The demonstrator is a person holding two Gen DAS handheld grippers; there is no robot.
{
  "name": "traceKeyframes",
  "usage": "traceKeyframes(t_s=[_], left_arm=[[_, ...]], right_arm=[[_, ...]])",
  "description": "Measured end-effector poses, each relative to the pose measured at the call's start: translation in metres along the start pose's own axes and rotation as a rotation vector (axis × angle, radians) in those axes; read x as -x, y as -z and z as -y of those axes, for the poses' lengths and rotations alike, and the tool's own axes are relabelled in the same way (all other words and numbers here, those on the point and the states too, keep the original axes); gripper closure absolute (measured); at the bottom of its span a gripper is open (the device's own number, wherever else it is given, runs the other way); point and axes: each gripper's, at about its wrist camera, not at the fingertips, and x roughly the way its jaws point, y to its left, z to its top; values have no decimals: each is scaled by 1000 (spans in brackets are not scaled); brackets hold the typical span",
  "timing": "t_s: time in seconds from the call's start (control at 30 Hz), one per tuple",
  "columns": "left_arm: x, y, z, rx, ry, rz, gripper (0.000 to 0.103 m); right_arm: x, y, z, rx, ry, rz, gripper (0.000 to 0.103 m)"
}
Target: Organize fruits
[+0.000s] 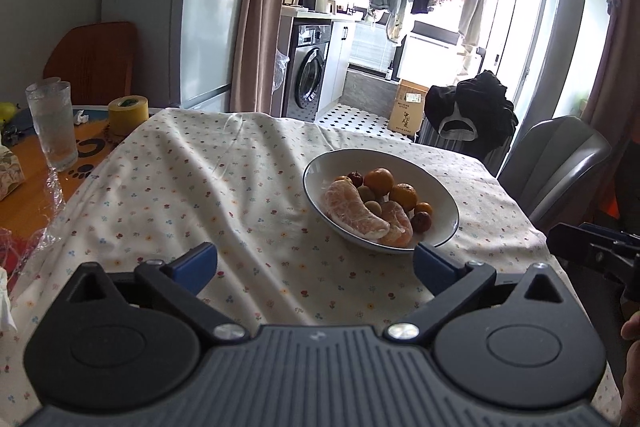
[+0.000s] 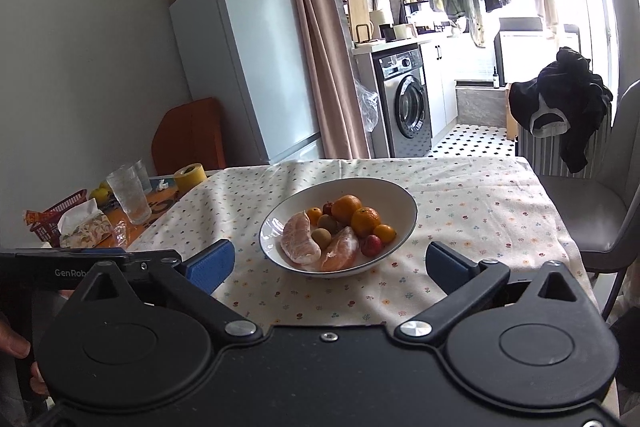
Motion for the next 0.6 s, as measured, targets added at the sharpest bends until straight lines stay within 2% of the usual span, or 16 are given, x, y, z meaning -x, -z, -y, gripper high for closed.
traceKeyframes(t_s=[0.23, 0.37, 0.6], left_arm=[[39, 0, -5, 9, 22, 46, 0], [53, 3, -7, -4, 2, 36, 0], [83, 7, -16, -23, 22, 29, 0]], right_arm=[[22, -2, -19, 31, -23, 20, 0], [31, -4, -27, 15, -45, 15, 0], [48, -5, -47, 11, -67, -7, 0]])
